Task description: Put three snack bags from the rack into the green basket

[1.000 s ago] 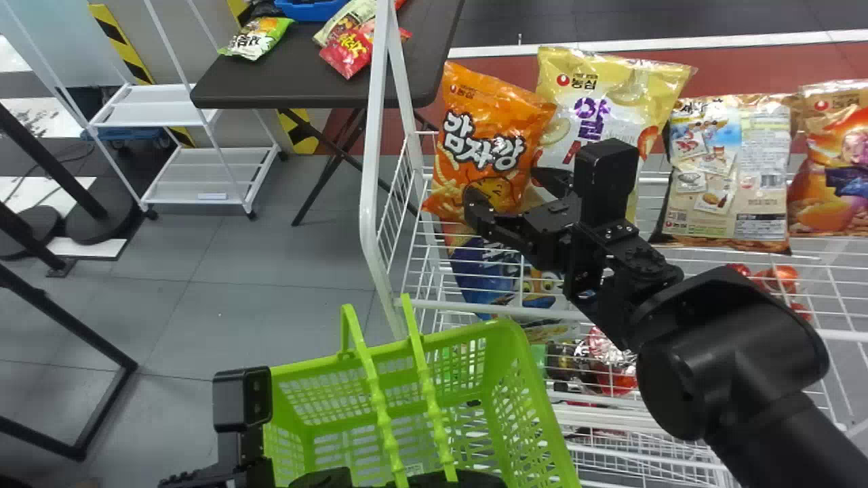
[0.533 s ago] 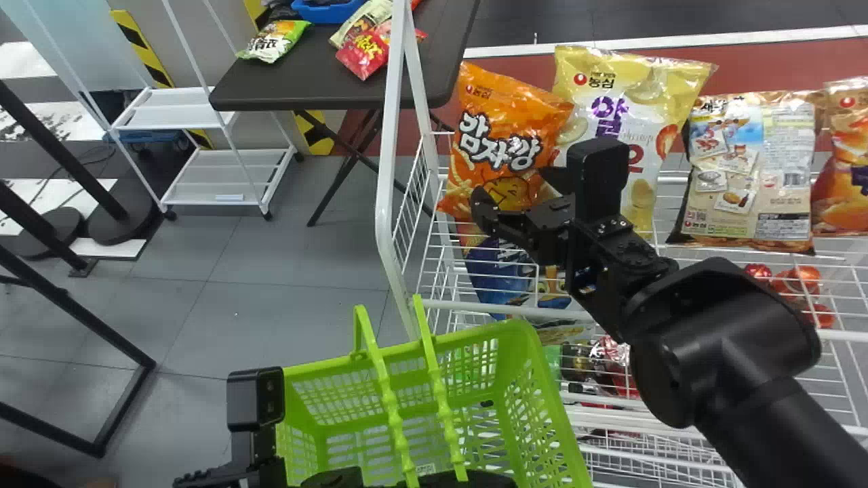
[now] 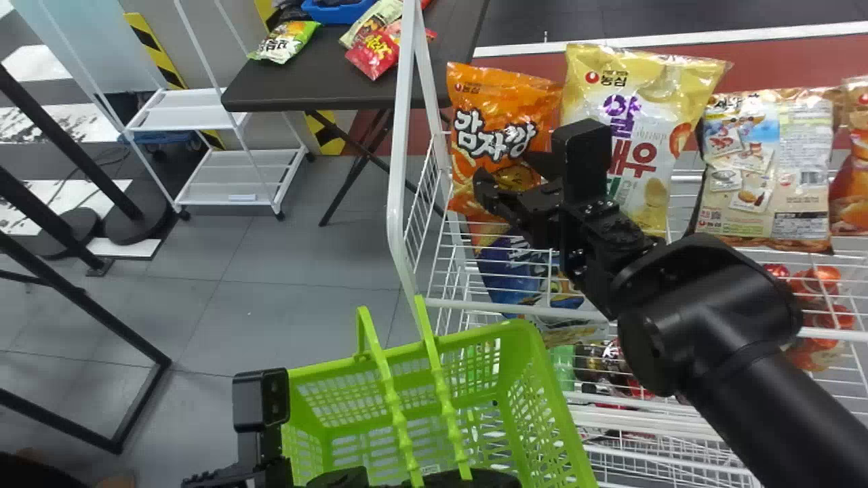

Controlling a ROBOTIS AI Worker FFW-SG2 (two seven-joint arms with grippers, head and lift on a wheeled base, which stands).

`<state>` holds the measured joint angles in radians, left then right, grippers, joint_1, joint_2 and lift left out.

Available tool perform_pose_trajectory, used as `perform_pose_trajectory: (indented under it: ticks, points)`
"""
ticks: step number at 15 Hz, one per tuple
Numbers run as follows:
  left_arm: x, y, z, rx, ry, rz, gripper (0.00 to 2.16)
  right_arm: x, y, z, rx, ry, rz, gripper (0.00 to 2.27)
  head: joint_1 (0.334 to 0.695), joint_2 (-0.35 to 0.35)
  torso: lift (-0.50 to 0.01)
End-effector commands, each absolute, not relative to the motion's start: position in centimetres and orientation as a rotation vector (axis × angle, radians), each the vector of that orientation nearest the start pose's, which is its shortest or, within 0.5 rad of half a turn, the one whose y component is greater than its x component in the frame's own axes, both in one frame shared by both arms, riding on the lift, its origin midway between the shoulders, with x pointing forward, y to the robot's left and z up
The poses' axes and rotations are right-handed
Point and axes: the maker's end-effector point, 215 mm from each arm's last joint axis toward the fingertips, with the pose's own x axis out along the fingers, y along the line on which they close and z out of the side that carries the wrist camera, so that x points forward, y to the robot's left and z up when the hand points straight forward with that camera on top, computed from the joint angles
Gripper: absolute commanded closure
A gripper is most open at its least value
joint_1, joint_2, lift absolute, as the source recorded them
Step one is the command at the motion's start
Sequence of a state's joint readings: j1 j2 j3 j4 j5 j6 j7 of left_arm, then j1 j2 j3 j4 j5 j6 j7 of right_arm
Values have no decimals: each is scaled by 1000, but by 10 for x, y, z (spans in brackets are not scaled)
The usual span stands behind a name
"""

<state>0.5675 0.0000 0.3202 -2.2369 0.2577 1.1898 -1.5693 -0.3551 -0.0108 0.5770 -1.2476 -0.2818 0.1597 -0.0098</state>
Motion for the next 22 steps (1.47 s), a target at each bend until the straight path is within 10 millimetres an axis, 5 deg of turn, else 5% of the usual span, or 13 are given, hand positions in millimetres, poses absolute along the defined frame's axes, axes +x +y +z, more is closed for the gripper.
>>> perform_pose_trajectory:
  ticks: [1, 3, 11, 22]
  points:
    - [211, 106, -340, -964, 638, -1247, 2145, 612, 69, -379, 13, 230, 535, 2017, 695, 236, 0]
    - [211, 106, -341, -964, 639, -1244, 2145, 612, 67, -384, 6, 244, 532, 2243, 695, 238, 0]
    - [211, 108, -341, -963, 638, -1240, 2145, 613, 57, -378, 11, 238, 529, 2243, 695, 227, 0]
    - [214, 111, -340, -963, 630, -1237, 2145, 568, 38, -350, -61, 219, 532, 2243, 695, 222, 0]
